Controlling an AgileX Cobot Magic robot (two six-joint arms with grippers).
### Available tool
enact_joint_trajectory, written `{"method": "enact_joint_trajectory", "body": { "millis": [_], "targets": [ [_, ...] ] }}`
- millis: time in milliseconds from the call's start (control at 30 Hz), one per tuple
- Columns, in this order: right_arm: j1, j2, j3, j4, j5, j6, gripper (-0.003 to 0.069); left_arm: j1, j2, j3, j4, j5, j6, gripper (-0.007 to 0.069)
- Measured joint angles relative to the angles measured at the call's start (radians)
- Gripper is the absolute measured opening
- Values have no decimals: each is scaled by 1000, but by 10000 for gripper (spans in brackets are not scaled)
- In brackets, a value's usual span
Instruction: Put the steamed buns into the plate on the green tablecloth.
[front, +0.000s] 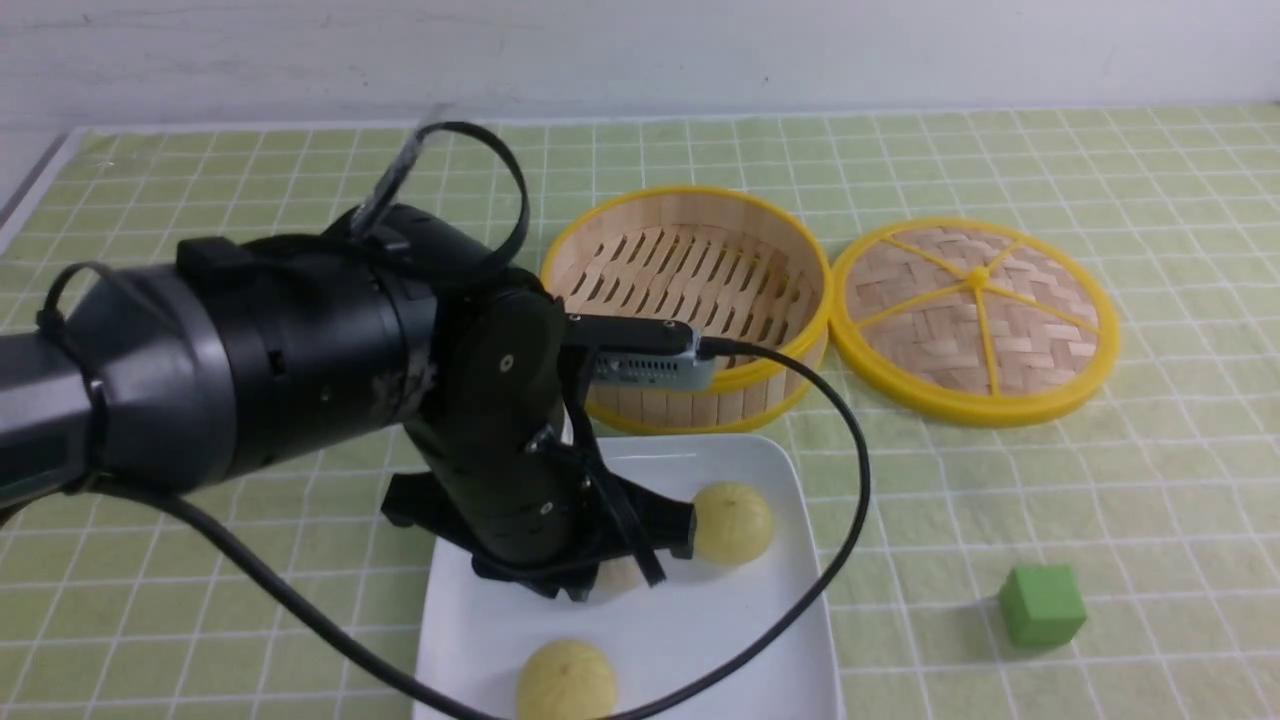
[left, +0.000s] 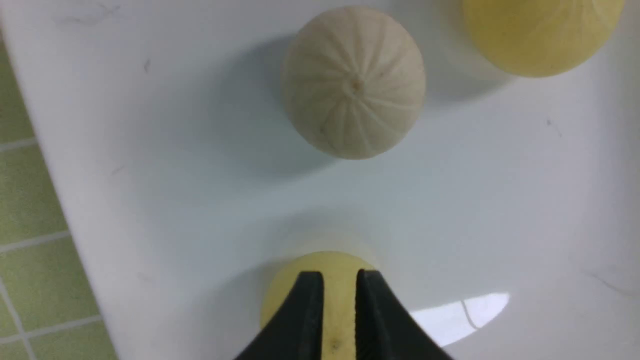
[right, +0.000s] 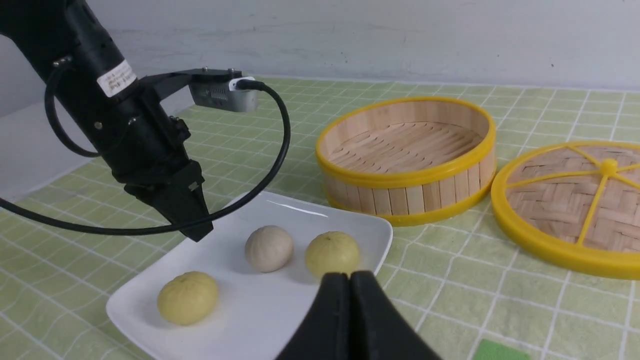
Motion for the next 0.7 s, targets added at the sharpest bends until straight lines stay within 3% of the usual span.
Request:
{"method": "enact_joint_trajectory", "body": {
  "millis": [433,567,700],
  "targets": [
    [0,0,1,-6,0,0,0,0,0,0,19,8,0,137],
    [-8,0,35,-111,-13,0,3,0,0,0,32,43,0,141],
    [-114,0,124,-177,-48,0,6,0,0,0,89,51,-1,141]
  ]
}}
